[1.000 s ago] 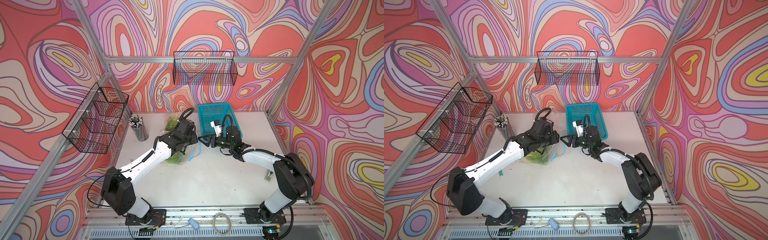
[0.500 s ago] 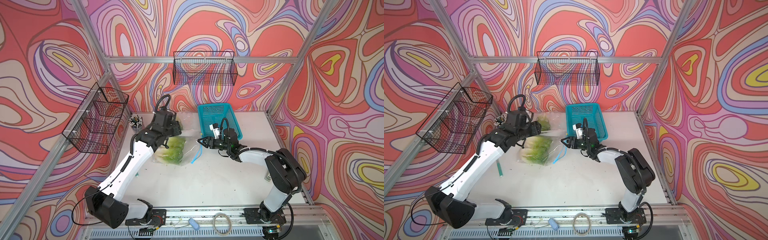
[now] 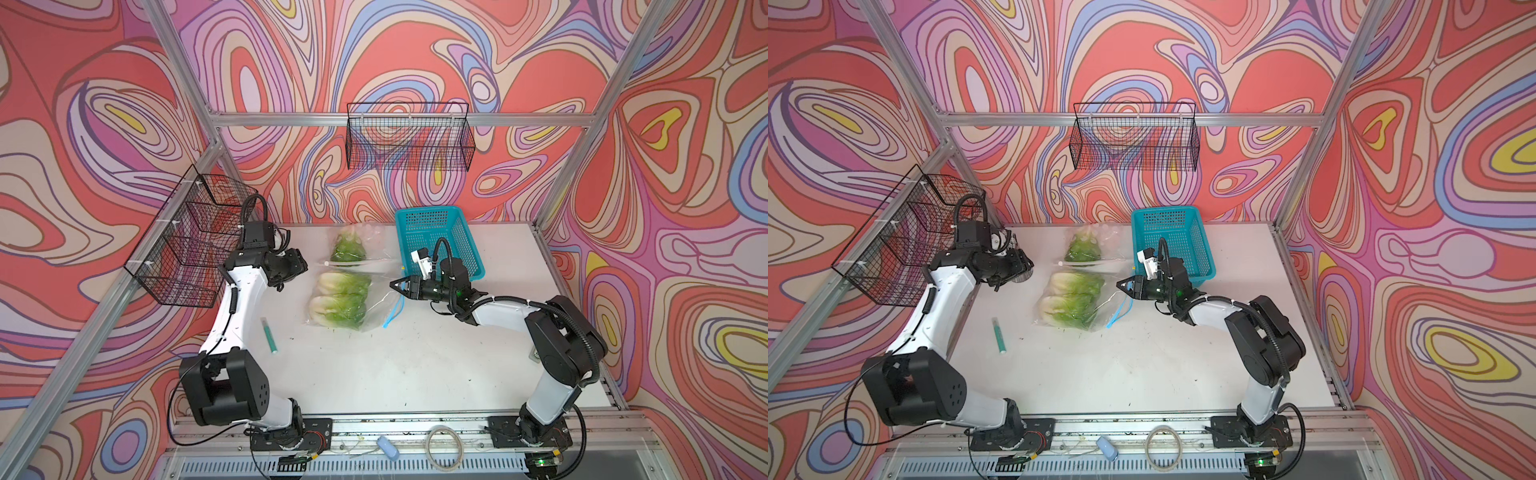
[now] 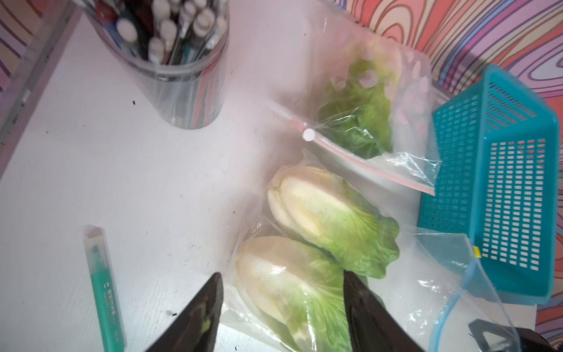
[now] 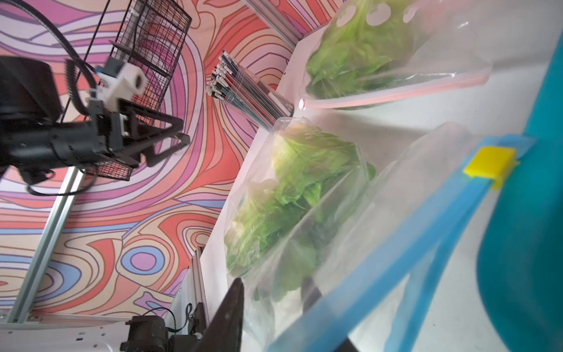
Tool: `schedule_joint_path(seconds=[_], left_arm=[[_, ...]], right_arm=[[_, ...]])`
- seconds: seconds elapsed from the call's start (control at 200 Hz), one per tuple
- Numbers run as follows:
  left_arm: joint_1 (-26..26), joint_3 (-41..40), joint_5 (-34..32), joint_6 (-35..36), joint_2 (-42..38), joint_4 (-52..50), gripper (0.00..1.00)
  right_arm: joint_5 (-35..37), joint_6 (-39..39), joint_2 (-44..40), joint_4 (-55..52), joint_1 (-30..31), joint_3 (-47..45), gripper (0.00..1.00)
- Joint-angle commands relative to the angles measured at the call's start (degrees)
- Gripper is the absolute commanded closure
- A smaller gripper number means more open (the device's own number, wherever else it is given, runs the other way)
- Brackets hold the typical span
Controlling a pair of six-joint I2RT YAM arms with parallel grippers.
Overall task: Open the zip-top bag and take out the chinese cabbages
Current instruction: Adjust the zipper food storage bag at the center of the board.
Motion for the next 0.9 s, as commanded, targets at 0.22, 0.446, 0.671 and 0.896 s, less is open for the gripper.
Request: schedule_joint_path(seconds=[0.22,0.446,0.671,0.896], left_arm=[[5.07,-4.36,15.21,1.77,10.71,4.77,0.34],[5.51,-4.65,19.52,2.46,16.27,6.29,0.31],[5.80,-4.82,22.03,1.67,20.11,9.46,0.31],[5.88,-6.29,26.91,-0.28,23.26,12.71,0.34]], right_arm=[[-1.08,-0.21,2.00,-0.15,0.15,1.76,1.00],[-2.27,-0.42,2.52,0.48,0.15,1.81,1.00],[-2.70,-0.48,2.68,1.38,0.15,1.21,1.00],[-3.41,-0.05,3.13,2.37,0.11,0.87,1.00]])
